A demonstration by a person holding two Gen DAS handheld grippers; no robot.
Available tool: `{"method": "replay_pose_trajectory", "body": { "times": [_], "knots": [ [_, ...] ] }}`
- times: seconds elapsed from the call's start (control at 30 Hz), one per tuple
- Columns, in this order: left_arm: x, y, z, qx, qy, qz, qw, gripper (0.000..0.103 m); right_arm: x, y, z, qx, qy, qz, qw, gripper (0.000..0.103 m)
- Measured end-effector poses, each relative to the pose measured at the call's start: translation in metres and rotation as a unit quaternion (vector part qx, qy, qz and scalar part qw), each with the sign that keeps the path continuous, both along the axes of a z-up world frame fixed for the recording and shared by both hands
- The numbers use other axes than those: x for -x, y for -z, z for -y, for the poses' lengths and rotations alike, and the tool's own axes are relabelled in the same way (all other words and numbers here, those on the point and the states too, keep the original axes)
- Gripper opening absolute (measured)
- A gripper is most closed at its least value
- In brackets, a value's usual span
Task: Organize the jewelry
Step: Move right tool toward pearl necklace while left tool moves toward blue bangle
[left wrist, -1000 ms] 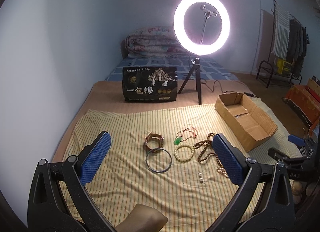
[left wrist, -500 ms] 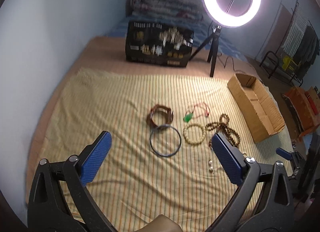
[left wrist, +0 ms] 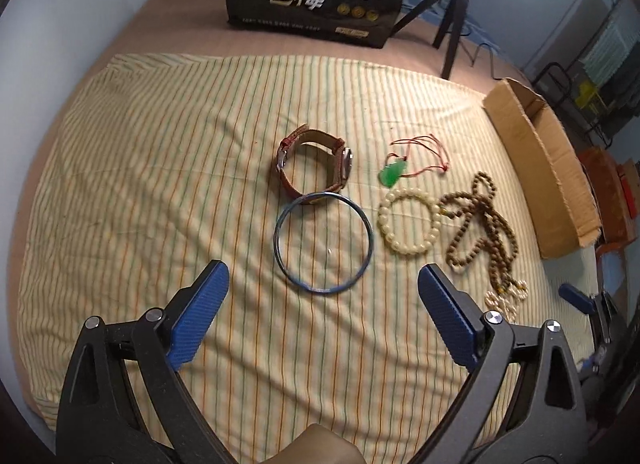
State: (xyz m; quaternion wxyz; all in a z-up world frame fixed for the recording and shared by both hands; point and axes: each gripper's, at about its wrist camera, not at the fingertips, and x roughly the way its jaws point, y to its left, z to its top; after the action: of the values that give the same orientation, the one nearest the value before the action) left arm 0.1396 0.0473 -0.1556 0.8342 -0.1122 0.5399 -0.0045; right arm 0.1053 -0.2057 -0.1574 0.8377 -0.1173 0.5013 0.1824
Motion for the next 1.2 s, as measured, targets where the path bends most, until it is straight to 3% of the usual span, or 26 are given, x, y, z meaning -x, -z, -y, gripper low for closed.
{"method": "replay_pose_trajectory", "body": {
  "times": [0.4,0.77,1.1,1.2],
  "knots": [
    [-0.029,0.028,0.009,-0.006,0.005,-0.038,0.9992,0.097,-0.011,0.016,0.005,-0.008,0.021,-0.029,0.999,0.103],
    [-0.045,0.051,0.01,-0.04,-0.007,-0.06,0.9973,0.097,-0.015,0.024,0.008,-0.004,0.022,-0.044,0.999,0.103],
    [-0.046,0.051,0.003,-0.024,-0.018,-0.061,0.9977,0.097,-0.028,0.04,0.001,0.008,0.011,-0.06,0.998,0.103],
    [-0.046,0.051,0.001,-0.03,-0.017,-0.063,0.9974,0.093,-0.03,0.041,0.001,0.004,0.011,-0.062,0.998,0.1]
  ]
}}
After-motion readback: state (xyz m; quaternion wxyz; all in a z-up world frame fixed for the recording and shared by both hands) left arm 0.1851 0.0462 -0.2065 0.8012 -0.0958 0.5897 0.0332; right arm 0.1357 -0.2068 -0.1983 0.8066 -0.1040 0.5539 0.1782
